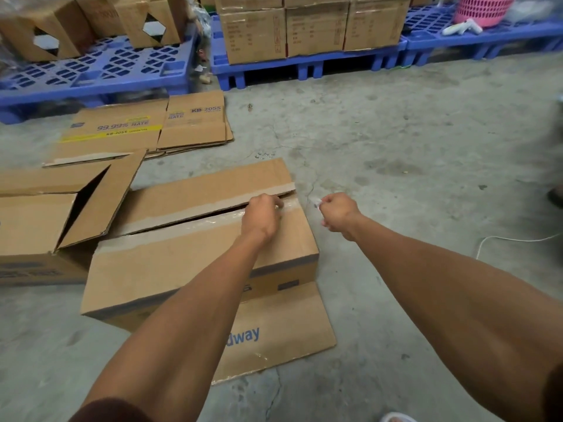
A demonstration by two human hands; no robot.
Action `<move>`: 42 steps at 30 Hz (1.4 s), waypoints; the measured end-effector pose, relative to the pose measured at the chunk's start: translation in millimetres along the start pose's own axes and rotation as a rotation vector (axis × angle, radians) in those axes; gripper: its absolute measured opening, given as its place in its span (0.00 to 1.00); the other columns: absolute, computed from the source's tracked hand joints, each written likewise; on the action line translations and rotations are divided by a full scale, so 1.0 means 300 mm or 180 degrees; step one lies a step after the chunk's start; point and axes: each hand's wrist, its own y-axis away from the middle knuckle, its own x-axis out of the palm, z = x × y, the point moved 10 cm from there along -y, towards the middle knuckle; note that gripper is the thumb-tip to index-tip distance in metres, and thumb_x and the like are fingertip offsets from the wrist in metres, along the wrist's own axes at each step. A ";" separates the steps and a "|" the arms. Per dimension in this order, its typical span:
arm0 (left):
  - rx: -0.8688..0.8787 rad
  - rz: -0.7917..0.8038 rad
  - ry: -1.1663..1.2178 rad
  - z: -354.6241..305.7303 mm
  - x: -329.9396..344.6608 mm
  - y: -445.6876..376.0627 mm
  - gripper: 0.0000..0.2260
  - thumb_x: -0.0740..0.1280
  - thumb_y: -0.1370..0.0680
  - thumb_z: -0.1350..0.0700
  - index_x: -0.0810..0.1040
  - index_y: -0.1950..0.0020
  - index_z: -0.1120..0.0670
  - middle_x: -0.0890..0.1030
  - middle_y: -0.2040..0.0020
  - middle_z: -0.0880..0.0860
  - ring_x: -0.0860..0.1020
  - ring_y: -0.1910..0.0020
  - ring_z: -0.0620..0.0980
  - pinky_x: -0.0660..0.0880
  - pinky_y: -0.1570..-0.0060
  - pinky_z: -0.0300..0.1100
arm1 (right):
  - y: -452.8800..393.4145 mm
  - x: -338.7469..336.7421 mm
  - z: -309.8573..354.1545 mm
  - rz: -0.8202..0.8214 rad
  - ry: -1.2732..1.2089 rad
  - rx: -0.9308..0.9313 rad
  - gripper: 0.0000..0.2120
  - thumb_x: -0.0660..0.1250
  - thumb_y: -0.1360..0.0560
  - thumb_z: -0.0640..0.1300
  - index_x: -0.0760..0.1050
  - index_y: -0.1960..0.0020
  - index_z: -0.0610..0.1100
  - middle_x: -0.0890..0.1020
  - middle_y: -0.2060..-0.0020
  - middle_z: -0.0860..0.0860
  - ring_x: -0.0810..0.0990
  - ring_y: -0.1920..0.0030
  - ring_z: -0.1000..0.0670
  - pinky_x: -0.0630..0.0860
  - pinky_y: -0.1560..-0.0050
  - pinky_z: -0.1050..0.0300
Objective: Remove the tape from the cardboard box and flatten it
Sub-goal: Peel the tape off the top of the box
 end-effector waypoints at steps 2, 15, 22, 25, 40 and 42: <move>0.0345 -0.0155 -0.0485 -0.031 -0.029 0.019 0.12 0.63 0.25 0.64 0.83 0.48 0.53 0.82 0.46 0.55 0.79 0.47 0.58 0.75 0.51 0.46 | 0.027 0.057 0.033 0.0380 -0.0669 0.0142 0.12 0.58 0.20 0.40 0.74 0.39 0.40 0.77 0.53 0.45 0.82 0.67 0.46 0.82 0.66 0.55; -0.2837 -0.0613 -0.0576 0.882 -0.424 0.433 0.43 0.58 0.32 0.23 0.58 0.24 0.45 0.64 0.27 0.62 0.63 0.29 0.66 0.59 0.35 0.70 | 0.239 0.395 0.130 0.2006 0.0060 0.1095 0.22 0.45 0.15 0.44 0.47 0.25 0.35 0.79 0.44 0.31 0.82 0.74 0.37 0.81 0.74 0.47; -0.2866 0.0005 -0.0370 0.871 -0.419 0.390 0.54 0.68 0.34 0.27 0.45 0.20 0.51 0.64 0.26 0.65 0.66 0.30 0.67 0.71 0.37 0.61 | 0.145 0.342 0.164 0.1181 0.0920 0.0731 0.16 0.50 0.17 0.46 0.71 0.40 0.38 0.80 0.59 0.41 0.81 0.65 0.42 0.83 0.63 0.47; -0.2883 0.0585 0.0910 0.738 -0.263 0.398 0.47 0.75 0.32 0.37 0.58 0.25 0.60 0.72 0.33 0.65 0.77 0.41 0.66 0.80 0.52 0.62 | 0.092 0.206 0.232 -0.0001 0.1647 0.0076 0.18 0.52 0.19 0.43 0.71 0.34 0.39 0.80 0.46 0.42 0.81 0.51 0.42 0.77 0.48 0.48; -0.1392 -0.0595 0.0371 0.500 -0.257 0.098 0.23 0.66 0.24 0.40 0.73 0.33 0.48 0.74 0.34 0.54 0.72 0.34 0.57 0.64 0.32 0.52 | 0.034 -0.021 0.014 -0.0920 0.0827 0.0700 0.22 0.56 0.19 0.43 0.60 0.28 0.35 0.70 0.32 0.37 0.70 0.33 0.36 0.70 0.37 0.47; -0.1300 -0.0260 0.0389 0.527 -0.206 0.075 0.29 0.69 0.27 0.38 0.71 0.30 0.48 0.75 0.34 0.55 0.72 0.34 0.58 0.68 0.33 0.52 | 0.040 -0.012 0.023 -0.0990 0.0884 0.0572 0.20 0.56 0.19 0.43 0.62 0.30 0.37 0.72 0.34 0.38 0.71 0.34 0.36 0.70 0.39 0.47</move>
